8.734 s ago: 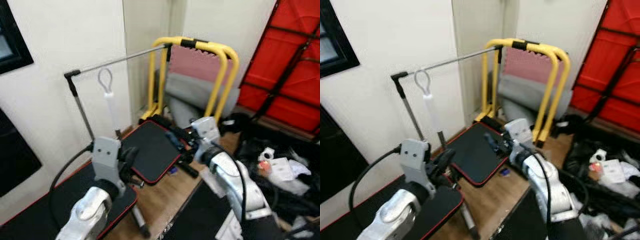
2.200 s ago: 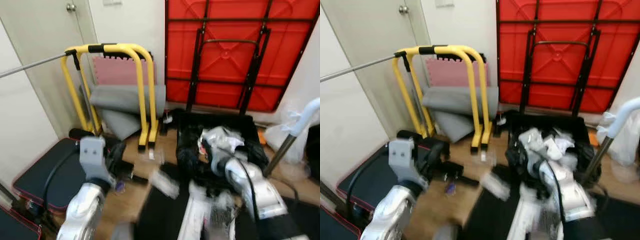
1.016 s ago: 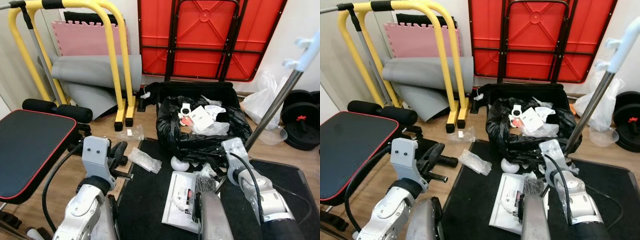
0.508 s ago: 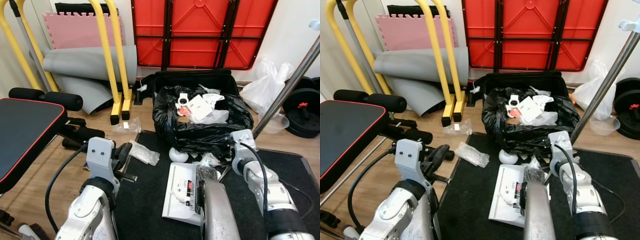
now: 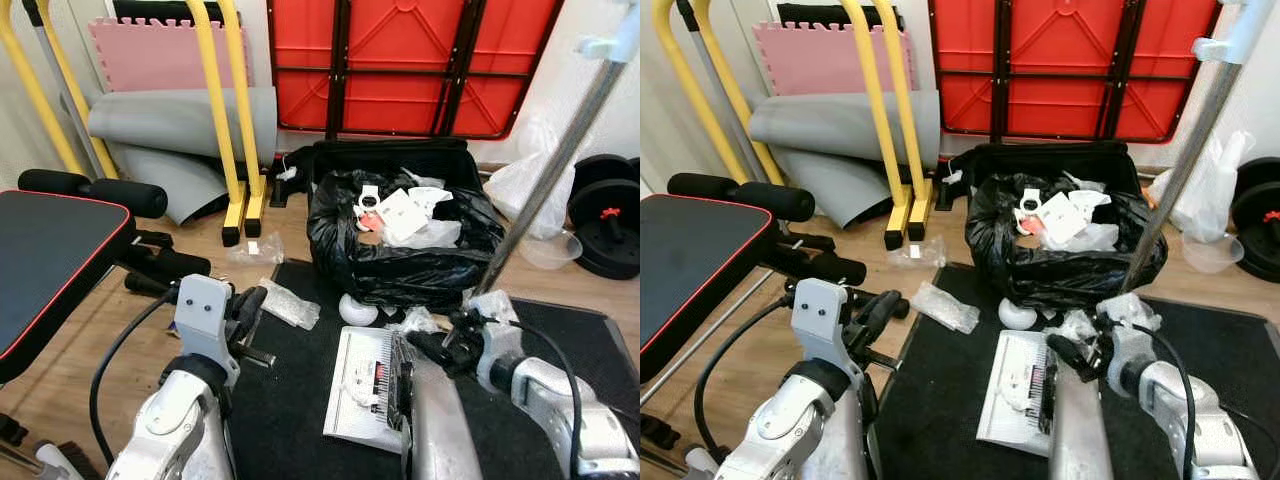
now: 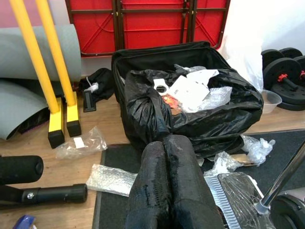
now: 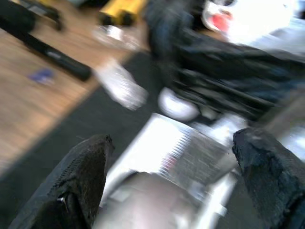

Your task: Sweep floor

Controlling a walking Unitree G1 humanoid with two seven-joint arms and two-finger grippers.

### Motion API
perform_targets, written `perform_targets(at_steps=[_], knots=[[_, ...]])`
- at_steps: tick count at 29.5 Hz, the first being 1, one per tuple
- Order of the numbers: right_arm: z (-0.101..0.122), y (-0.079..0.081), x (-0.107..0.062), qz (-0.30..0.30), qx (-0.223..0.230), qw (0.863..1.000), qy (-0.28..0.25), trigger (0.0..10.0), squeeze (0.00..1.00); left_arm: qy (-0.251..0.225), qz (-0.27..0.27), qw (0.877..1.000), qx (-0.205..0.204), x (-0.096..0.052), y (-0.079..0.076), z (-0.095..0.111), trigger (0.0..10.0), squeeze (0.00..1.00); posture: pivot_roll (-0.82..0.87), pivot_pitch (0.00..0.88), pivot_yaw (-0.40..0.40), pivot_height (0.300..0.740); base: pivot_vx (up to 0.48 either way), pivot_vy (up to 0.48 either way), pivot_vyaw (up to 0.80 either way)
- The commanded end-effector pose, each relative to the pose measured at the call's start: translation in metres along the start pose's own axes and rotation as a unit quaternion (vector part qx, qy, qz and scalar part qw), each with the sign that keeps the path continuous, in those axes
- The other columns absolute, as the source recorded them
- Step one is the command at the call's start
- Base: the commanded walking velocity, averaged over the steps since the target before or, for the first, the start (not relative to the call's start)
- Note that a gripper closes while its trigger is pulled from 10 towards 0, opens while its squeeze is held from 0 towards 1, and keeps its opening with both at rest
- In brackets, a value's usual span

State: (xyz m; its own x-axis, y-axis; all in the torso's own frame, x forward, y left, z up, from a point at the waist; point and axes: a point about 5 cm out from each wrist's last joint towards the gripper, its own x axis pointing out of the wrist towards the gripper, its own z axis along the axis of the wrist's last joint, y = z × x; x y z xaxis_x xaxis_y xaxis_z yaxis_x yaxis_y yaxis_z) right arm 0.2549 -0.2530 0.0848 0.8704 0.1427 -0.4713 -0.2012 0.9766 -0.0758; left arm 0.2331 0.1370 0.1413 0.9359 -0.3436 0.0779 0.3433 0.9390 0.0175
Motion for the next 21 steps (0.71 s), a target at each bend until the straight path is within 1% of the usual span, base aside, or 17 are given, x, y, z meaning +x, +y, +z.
perform_targets(at_steps=[1, 2, 3, 4, 5, 6, 8, 9, 10, 11, 13, 15, 18, 21], knots=[[0.000, -0.013, -0.007, -0.050, -0.006, 0.999, 0.013, 10.0, 0.00, -0.005, -0.067, 0.998, 0.000, -0.001, -0.007, 0.001, 10.0, 0.00, -0.12, 0.000, -0.030, 0.400, 0.000, 0.000, 0.00], [0.005, -0.014, -0.007, -0.063, -0.009, 0.998, 0.003, 10.0, 0.00, -0.005, -0.068, 0.998, -0.001, -0.001, -0.007, 0.001, 10.0, 0.00, -0.13, 0.000, -0.024, 0.400, 0.000, 0.000, 0.00], [0.005, -0.014, -0.007, -0.063, -0.009, 0.998, 0.003, 10.0, 0.00, -0.005, -0.068, 0.998, -0.001, -0.001, -0.007, 0.001, 10.0, 0.00, -0.13, 0.000, -0.024, 0.400, 0.000, 0.000, 0.00], [0.014, -0.018, -0.006, -0.087, -0.011, 0.996, -0.015, 10.0, 0.00, -0.005, -0.069, 0.998, -0.002, 0.000, -0.007, 0.001, 10.0, 0.00, -0.13, 0.000, -0.023, 0.400, 0.000, 0.000, 0.00], [0.018, -0.021, -0.005, -0.098, -0.008, 0.995, -0.026, 10.0, 0.00, -0.005, -0.069, 0.998, -0.002, 0.000, -0.008, 0.001, 10.0, 0.00, -0.13, 0.000, -0.024, 0.400, 0.000, 0.000, 0.00], [0.018, -0.021, -0.005, -0.098, -0.008, 0.995, -0.026, 10.0, 0.00, -0.005, -0.069, 0.998, -0.002, 0.000, -0.008, 0.001, 10.0, 0.00, -0.13, 0.000, -0.024, 0.400, 0.000, 0.000, 0.00], [0.026, -0.025, 0.001, -0.116, -0.001, 0.992, -0.048, 10.0, 0.00, -0.006, -0.069, 0.998, -0.003, 0.000, -0.008, 0.001, 10.0, 0.00, -0.12, 0.000, -0.024, 0.400, 0.000, 0.000, 0.00], [0.026, -0.025, 0.001, -0.116, -0.001, 0.992, -0.048, 10.0, 0.00, -0.006, -0.069, 0.998, -0.003, 0.000, -0.008, 0.001, 10.0, 0.00, -0.12, 0.000, -0.024, 0.400, 0.000, 0.000, 0.00], [0.033, -0.027, 0.008, -0.119, 0.004, 0.990, -0.072, 10.0, 0.00, -0.008, -0.068, 0.998, -0.004, 0.001, -0.009, 0.002, 10.0, 0.00, -0.12, 0.000, -0.022, 0.400, 0.000, 0.000, 0.00], [0.033, -0.027, 0.008, -0.119, 0.004, 0.990, -0.072, 10.0, 0.00, -0.008, -0.068, 0.998, -0.004, 0.001, -0.009, 0.002, 10.0, 0.00, -0.12, 0.000, -0.022, 0.400, 0.000, 0.000, 0.00], [0.042, -0.029, 0.018, -0.122, 0.012, 0.988, -0.096, 10.0, 0.00, -0.010, -0.070, 0.997, -0.005, 0.001, -0.010, 0.003, 10.0, 0.00, -0.11, 0.000, -0.024, 0.400, 0.000, 0.000, 0.00], [0.043, -0.029, 0.018, -0.123, 0.012, 0.988, -0.097, 10.0, 0.00, -0.010, -0.070, 0.997, -0.004, 0.001, -0.010, 0.003, 10.0, 0.00, -0.11, 0.000, -0.024, 0.400, 0.000, 0.000, 0.00], [0.051, -0.033, 0.025, -0.129, 0.009, 0.985, -0.112, 10.0, 0.00, -0.008, -0.104, 0.994, 0.002, -0.001, -0.017, 0.004, 10.0, 0.00, -0.09, 0.000, -0.034, 0.400, 0.000, 0.000, 0.00], [0.056, -0.034, 0.029, -0.127, 0.006, 0.985, -0.120, 10.0, 0.00, -0.008, -0.112, 0.994, 0.002, -0.002, -0.019, 0.004, 10.0, 0.00, -0.09, 0.000, -0.031, 0.400, 0.000, 0.000, 0.00]])
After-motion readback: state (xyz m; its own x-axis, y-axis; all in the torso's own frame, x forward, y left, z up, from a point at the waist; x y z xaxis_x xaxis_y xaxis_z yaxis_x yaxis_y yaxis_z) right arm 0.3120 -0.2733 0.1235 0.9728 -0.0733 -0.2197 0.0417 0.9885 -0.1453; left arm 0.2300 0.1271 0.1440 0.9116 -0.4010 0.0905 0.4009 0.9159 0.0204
